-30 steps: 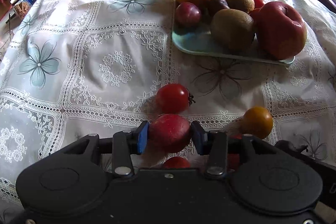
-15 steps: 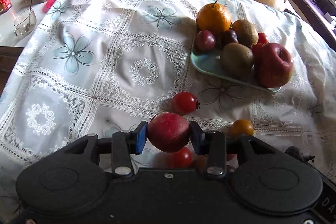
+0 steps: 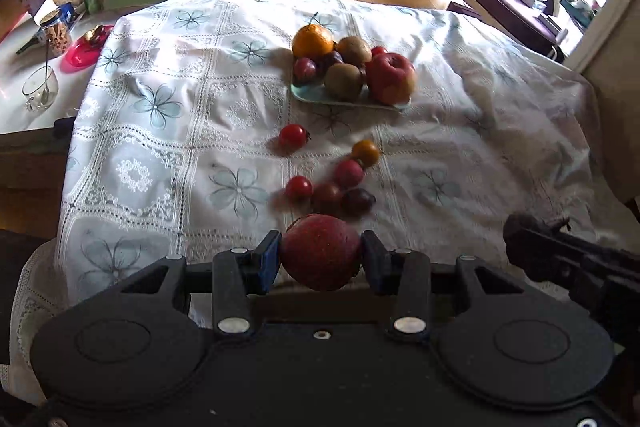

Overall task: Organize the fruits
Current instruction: 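Carry the dark plum and red pomegranate in both tools over the basket, then open the right tool over the basket while the left tool releases the pomegranate, then move both tools back over the remaining loose fruits, then grasp a small orange with the right tool while the left tool approaches a red cherry tomato, then carry the small orange and red cherry tomato in both tools over the basket, then open the right tool over the basket while the left tool releases the tomato, then move both tools back over the remaining loose fruits, then grasp the red stemmed fruit with the right tool while the left tool grasps a dark plum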

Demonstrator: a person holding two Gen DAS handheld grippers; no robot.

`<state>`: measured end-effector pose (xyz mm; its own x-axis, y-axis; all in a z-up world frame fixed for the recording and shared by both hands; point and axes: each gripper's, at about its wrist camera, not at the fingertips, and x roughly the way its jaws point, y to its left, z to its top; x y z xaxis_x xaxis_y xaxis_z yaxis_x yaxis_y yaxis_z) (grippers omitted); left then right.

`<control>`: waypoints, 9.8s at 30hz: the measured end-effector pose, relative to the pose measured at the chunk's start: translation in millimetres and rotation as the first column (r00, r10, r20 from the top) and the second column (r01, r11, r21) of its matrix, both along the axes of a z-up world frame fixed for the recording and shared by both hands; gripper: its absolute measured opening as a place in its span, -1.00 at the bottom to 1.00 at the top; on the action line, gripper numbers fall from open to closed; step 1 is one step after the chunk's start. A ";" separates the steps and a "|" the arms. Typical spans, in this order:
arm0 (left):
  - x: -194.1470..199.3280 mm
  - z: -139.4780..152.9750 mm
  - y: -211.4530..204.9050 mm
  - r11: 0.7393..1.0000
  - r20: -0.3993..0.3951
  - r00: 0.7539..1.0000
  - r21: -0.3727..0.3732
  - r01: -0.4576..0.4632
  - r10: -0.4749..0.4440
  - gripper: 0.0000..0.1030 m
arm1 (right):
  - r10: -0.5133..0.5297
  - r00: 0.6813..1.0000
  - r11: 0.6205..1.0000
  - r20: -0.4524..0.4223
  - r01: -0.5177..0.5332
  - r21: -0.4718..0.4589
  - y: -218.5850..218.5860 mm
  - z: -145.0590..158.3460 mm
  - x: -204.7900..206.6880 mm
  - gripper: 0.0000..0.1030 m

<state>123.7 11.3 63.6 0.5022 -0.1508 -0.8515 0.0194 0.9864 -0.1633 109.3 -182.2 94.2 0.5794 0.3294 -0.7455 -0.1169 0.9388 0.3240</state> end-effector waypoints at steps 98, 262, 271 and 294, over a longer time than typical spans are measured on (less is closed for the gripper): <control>165.6 -110.1 36.6 0.976 -0.125 0.968 0.041 -0.212 0.216 -0.04 | -0.207 0.917 0.974 -0.340 0.159 -0.163 57.2 -167.3 226.4 -0.02; 122.3 -141.3 35.6 0.961 -0.119 0.955 0.073 -0.266 0.273 -0.23 | -0.115 0.974 0.985 -0.193 0.087 -0.147 62.9 -153.4 177.8 -0.12; 124.6 -144.9 31.5 0.962 -0.106 0.958 0.086 -0.258 0.266 -0.23 | -0.107 0.962 0.989 -0.252 0.078 -0.123 61.6 -166.5 188.0 -0.11; 123.1 -146.4 35.0 0.969 -0.106 0.963 0.034 -0.246 0.248 -0.22 | -0.104 0.959 0.995 -0.264 0.102 -0.021 47.3 -169.0 189.3 -0.33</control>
<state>246.8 46.4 -82.8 0.4264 -0.0156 -0.9044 -0.2423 0.9613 -0.1308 298.7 -134.8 -74.8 0.3923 0.2726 -0.8785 0.0695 0.9436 0.3238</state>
